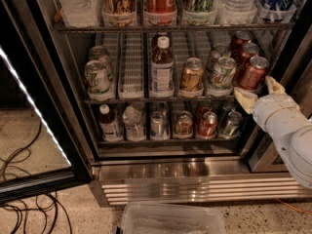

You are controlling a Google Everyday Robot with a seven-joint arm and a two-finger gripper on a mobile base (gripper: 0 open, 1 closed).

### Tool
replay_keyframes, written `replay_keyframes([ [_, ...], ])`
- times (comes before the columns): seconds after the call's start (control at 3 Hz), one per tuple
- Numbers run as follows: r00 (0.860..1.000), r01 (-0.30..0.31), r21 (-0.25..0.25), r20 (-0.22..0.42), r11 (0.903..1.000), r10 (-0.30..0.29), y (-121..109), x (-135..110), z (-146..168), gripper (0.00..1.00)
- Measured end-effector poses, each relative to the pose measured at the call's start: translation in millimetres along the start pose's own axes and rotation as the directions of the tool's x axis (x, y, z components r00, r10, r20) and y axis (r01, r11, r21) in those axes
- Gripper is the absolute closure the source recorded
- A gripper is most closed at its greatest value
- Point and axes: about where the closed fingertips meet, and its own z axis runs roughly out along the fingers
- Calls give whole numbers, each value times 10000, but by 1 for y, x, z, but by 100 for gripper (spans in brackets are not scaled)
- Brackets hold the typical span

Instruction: Pick coke can from middle shelf of fridge

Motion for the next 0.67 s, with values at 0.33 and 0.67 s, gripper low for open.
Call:
replay_keyframes([
  [0.33,9999,-115,37,64,9999,115,-1,2,4,37],
  [0.67,9997,-196,26,117,9998,196,0,3,10,37],
])
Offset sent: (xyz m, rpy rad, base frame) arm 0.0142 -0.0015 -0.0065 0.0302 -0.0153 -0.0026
